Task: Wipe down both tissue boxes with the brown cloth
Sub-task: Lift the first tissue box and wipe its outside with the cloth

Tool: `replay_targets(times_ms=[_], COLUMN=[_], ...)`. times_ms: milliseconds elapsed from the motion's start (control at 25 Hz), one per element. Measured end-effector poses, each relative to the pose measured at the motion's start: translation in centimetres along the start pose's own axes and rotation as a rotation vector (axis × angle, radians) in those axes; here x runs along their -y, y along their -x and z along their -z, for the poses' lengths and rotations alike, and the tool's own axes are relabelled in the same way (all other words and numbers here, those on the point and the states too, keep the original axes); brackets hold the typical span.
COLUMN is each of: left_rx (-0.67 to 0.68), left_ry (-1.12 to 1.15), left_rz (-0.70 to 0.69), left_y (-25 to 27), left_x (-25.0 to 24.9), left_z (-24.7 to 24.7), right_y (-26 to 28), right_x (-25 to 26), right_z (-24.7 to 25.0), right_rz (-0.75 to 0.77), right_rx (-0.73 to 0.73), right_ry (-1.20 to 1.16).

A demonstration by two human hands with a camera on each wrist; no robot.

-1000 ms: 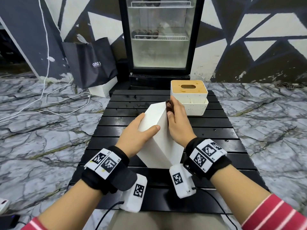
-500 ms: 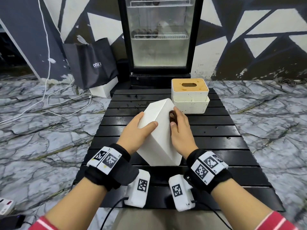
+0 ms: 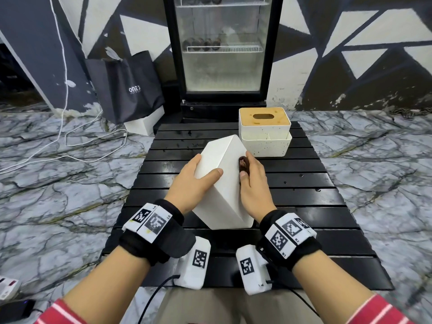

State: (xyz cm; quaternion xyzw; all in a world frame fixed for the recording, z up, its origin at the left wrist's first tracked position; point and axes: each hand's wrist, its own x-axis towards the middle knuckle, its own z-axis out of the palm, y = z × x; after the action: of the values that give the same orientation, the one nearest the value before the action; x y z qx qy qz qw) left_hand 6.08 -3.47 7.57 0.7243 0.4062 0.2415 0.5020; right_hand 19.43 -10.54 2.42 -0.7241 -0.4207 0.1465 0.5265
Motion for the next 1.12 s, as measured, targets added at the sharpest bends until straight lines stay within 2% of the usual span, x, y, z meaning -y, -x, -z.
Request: replay_targets(times_ms=[280,400,600,760,880,1120], left_rx=[-0.02,0.004,0.028,0.017,0.027,0.044], left_ry=[0.001,0.013,-0.017,0.012,0.02,0.081], left_rz=[-0.004,-0.012,0.019,0.006,0.043,0.004], left_y=[0.1,0.2,1.1,1.1,1.1,1.6], left_x=[0.1,-0.2,-1.0,-0.9,-0.9,-1.6], left_z=[-0.1,-0.2,-0.3,-0.2,-0.1,-0.4], right_y=[0.3,1.3,1.2,2.8,3.8,4.0], right_x=[-1.4,-1.2,-0.9,-0.6,0.3,0.8], right_z=[0.7,0.2,0.7,0.6,0.1,0.3], right_rz=[-0.036,-0.055,-0.055,-0.112,-0.079,-0.048], right_rx=[-0.007,-0.024,0.026,0.009,0.017,0.049], right_ry=[-0.004,-0.011,-0.044,-0.026,-0.002,-0.046])
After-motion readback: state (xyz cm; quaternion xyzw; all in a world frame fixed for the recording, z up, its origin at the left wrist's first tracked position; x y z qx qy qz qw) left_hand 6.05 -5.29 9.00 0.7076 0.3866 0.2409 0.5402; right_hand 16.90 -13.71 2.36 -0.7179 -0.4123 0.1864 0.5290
